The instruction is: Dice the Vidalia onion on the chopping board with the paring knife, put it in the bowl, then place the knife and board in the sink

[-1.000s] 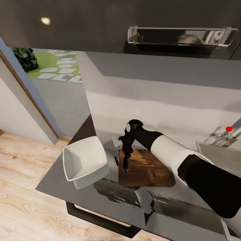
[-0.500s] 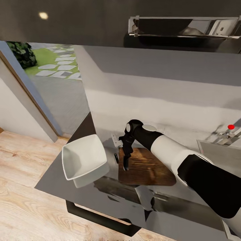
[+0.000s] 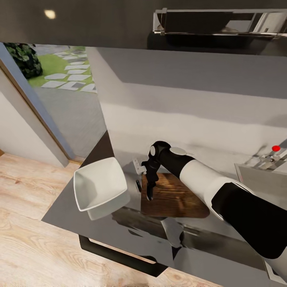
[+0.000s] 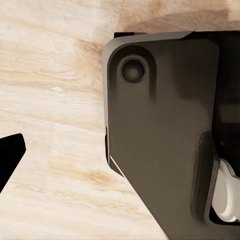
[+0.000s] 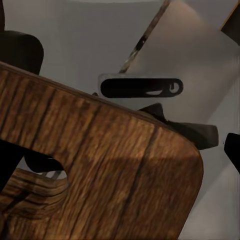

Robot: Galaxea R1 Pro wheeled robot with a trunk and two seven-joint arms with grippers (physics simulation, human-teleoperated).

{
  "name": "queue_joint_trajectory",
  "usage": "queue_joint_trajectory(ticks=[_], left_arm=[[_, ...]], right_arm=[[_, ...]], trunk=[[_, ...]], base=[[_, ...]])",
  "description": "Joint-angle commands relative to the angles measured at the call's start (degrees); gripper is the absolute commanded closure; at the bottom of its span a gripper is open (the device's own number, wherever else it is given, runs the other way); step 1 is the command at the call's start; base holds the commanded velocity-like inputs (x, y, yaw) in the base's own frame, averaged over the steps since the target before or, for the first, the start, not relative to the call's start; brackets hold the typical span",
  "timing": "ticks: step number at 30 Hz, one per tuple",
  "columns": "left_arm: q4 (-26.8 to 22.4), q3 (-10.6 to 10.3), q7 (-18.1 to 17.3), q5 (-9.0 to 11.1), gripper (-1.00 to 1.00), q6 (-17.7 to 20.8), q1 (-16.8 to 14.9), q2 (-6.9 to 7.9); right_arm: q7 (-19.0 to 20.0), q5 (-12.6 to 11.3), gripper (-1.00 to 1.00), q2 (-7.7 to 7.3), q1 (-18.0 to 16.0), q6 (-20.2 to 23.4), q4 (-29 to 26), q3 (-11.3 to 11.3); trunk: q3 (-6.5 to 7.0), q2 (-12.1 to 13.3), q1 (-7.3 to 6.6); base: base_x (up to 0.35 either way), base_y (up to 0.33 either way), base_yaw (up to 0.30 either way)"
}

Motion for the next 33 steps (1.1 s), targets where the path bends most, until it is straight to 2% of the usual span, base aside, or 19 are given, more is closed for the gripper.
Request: queue_joint_trajectory(ticks=[1,18,19,33], left_arm=[[0.0,0.0,0.0,0.0,-1.00,-0.1,0.0,0.01],[0.0,0.0,0.0,0.0,-1.00,-0.1,0.0,0.01],[0.0,0.0,0.0,0.0,-1.00,-0.1,0.0,0.01],[0.0,0.0,0.0,0.0,-1.00,-0.1,0.0,0.01]], right_arm=[[-0.9,0.1,-1.00,0.00,0.6,0.4,-0.1,0.2],[-3.5,0.0,-1.00,0.00,0.5,0.3,0.6,0.2],[-3.5,-0.1,1.00,0.00,0.6,0.2,0.6,0.2],[-3.6,-0.1,1.00,0.00,0.6,0.4,0.6,0.2]], trunk=[[-0.12,0.0,0.07],[-0.14,0.0,0.07],[-0.14,0.0,0.07],[-0.14,0.0,0.07]], base=[[0.000,0.000,0.000],[0.000,0.000,0.000],[0.000,0.000,0.000],[0.000,0.000,0.000]])
